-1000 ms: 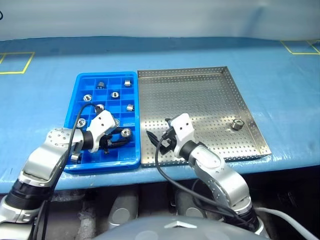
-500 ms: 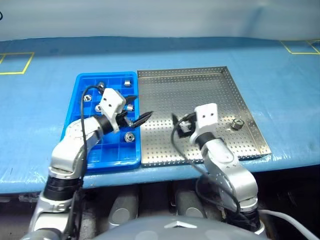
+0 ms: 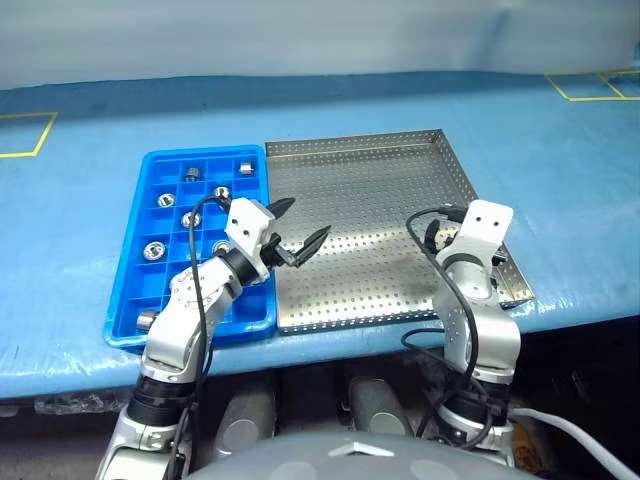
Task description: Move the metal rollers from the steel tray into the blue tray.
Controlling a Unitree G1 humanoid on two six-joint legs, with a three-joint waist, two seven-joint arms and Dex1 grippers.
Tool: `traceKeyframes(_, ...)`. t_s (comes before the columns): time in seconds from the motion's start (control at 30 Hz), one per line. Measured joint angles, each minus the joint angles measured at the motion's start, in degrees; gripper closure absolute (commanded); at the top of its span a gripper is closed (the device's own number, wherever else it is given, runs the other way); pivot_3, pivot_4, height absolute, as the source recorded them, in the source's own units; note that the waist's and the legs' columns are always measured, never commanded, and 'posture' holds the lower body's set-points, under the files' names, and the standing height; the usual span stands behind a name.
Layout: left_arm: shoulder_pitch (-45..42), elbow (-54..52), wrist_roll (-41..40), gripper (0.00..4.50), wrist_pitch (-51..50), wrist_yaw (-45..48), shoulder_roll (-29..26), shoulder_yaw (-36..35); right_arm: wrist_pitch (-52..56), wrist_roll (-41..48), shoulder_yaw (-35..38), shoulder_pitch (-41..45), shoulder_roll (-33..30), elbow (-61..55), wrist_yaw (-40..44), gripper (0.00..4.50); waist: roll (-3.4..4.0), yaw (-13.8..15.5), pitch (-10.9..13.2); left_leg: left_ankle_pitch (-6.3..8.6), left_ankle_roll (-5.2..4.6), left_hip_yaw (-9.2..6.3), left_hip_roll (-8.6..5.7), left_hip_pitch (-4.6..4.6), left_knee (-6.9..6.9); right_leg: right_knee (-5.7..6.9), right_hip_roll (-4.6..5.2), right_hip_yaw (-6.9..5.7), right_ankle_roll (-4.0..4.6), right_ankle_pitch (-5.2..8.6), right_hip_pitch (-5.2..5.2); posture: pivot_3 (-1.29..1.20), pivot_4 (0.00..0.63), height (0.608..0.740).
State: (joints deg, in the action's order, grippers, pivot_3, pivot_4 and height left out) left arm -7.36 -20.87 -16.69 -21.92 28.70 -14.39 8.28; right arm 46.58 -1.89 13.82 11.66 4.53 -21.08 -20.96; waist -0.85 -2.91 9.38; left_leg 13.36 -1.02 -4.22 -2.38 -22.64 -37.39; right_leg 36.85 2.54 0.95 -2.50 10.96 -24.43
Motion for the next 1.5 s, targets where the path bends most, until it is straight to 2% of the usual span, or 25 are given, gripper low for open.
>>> traceKeyframes(0.3,1.0,0.0,-0.5,0.18,-0.1,-0.3,0.5,0.1,-4.1,2.2,5.9,5.6,2.6,8.7,-5.7,0.0,0.08,-0.5,0.0,0.0,-0.01,0.01,0.03,0.01,0.03,0.01,-0.03,0.01,-0.16,-0.11,-0.02,-0.06,0.15,0.74)
traceKeyframes(0.8,1.2,0.0,-2.1,0.18,-0.4,-1.0,0.1,0.0,-8.6,3.5,5.9,7.8,4.2,18.6,-8.0,0.0,0.22,-0.6,0.0,0.0,-0.01,0.01,0.02,0.01,0.06,-0.01,-0.03,0.02,-0.16,-0.11,-0.03,-0.05,0.15,0.74)
traceKeyframes(1.27,1.5,-1.2,-2.6,0.18,-1.5,-1.2,0.1,-0.8,-13.4,2.9,6.6,7.8,3.5,21.6,-10.7,0.0,0.23,-0.5,0.0,0.0,-0.02,0.0,0.02,0.03,0.07,-0.03,-0.04,0.02,0.0,0.0,0.01,-0.03,0.15,0.74)
traceKeyframes(1.5,1.8,-1.3,-2.6,0.13,-1.8,-1.2,0.1,-1.0,-14.7,2.5,6.2,8.5,3.7,23.2,-11.9,2.28,0.23,-0.4,0.0,0.0,-0.02,-0.02,0.02,0.02,0.07,-0.03,-0.04,0.01,0.01,0.01,0.01,-0.03,0.15,0.74)
